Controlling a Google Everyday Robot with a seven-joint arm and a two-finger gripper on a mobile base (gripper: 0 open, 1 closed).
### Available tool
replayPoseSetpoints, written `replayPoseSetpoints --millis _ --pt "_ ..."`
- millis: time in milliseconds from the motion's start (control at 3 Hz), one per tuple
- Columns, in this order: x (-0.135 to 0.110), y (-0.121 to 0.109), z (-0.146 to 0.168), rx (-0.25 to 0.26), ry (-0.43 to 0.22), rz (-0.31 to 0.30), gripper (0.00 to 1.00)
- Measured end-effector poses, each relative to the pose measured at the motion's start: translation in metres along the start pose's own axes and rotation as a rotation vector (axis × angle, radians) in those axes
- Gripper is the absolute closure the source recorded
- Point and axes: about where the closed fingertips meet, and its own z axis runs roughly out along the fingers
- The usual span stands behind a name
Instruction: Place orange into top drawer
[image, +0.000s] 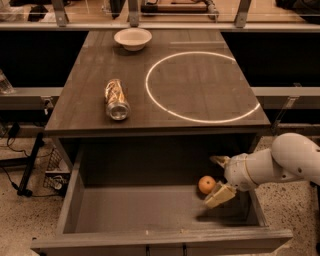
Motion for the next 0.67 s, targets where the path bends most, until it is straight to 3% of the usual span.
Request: replayPoseSetpoints --millis 333,667 --pt "-0.002 -0.001 -0.009 0.008 0.002 -0.005 0.03" --pt "-0.011 -0.004 -0.043 0.039 0.007 -0.022 0.25"
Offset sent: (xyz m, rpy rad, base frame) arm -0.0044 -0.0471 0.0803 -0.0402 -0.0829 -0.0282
